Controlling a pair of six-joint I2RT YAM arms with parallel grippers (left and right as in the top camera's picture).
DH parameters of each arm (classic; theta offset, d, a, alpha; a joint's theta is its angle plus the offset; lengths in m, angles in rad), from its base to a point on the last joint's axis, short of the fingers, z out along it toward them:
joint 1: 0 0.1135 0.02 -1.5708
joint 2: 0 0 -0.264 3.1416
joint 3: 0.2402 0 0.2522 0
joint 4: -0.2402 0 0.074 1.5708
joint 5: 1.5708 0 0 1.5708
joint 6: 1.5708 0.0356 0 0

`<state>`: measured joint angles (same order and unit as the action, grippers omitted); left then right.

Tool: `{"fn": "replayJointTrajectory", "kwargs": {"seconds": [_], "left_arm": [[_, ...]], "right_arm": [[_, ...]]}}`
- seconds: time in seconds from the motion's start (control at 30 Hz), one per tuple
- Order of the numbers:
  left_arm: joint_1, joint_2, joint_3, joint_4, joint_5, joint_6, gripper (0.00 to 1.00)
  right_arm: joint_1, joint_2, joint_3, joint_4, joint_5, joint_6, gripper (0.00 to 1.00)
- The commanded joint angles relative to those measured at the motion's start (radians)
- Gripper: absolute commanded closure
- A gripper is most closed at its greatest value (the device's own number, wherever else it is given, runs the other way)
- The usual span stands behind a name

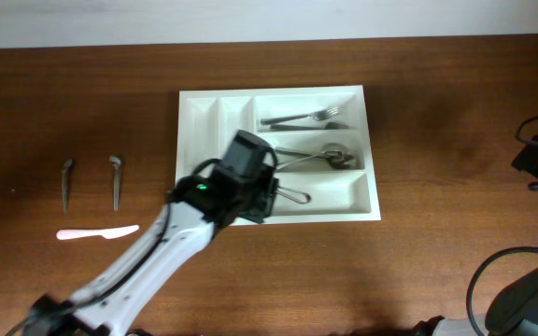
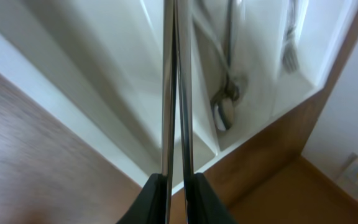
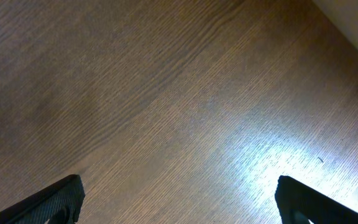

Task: Pack container
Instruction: 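Carry the tongs with the left gripper into the bottom long compartment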

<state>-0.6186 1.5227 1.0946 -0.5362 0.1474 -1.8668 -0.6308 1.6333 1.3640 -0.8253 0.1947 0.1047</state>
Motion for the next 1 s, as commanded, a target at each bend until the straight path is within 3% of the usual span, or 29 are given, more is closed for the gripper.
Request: {"fn": "replayJointTrajectory", "kwargs": {"seconds": [0.0, 0.3, 0.97], "left_arm": [[-0.040, 0.059, 0.011, 0.071, 0.013, -0.124, 0.98], [-0.064, 0.151, 0.011, 0.128, 0.056, -0.124, 0.98], [-0.106, 0.110, 0.011, 0.142, 0.028, -0.108, 0.98]], "right_arm": [[-0.005, -0.003, -0.003, 0.003, 0.016, 0.000, 0.01], [-0.005, -0.003, -0.003, 0.003, 0.016, 0.000, 0.01], [-0.005, -0.003, -0.003, 0.003, 0.016, 0.000, 0.01]]}}
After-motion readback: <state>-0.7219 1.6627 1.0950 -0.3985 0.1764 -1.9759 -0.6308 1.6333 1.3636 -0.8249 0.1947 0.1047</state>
